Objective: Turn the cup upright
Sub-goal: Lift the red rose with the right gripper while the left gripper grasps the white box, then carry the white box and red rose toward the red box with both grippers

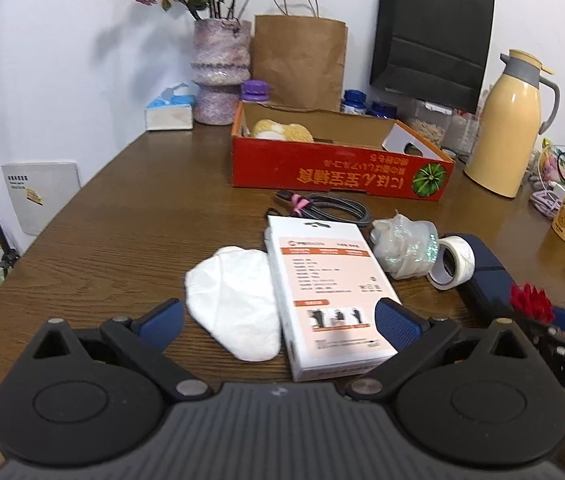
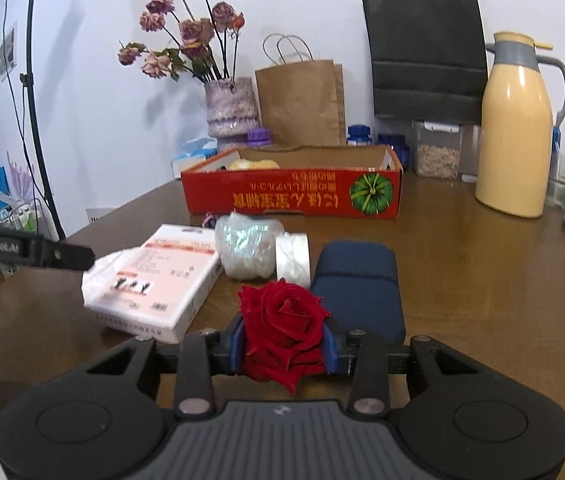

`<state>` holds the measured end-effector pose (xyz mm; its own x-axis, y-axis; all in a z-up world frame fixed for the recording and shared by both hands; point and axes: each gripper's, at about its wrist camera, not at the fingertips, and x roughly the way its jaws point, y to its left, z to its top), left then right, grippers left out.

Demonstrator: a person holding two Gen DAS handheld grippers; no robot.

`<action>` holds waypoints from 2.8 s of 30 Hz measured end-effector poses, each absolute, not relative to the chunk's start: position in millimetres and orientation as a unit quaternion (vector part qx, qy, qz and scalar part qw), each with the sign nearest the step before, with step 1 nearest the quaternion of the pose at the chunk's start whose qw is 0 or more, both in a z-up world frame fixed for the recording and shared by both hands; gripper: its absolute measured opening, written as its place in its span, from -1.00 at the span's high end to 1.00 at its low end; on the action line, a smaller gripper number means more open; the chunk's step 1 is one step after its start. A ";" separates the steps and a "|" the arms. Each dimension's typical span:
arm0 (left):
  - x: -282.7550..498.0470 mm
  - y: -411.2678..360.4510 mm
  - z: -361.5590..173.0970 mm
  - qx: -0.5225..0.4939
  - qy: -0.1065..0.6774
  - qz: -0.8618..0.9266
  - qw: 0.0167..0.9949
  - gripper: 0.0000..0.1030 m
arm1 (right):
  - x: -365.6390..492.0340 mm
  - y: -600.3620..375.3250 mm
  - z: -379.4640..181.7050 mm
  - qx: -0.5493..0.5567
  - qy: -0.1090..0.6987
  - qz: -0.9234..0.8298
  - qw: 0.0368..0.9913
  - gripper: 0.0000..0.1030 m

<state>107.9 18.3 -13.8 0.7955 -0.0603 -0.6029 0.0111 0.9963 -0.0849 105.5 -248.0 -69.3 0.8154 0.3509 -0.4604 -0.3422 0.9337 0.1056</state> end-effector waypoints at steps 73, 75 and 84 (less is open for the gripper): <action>182.2 -29.7 -19.2 -0.023 0.393 0.008 0.919 -0.90 | 163.0 -270.5 -71.4 0.015 0.186 0.170 0.967 0.29; 181.1 -26.9 -13.8 -0.024 0.386 0.007 0.922 -0.90 | 161.8 -269.2 -70.1 0.012 0.183 0.171 0.968 0.29; 185.9 -22.4 9.9 -0.025 0.353 -0.008 0.935 -0.90 | 162.0 -260.4 -52.1 0.005 0.168 0.170 0.971 0.29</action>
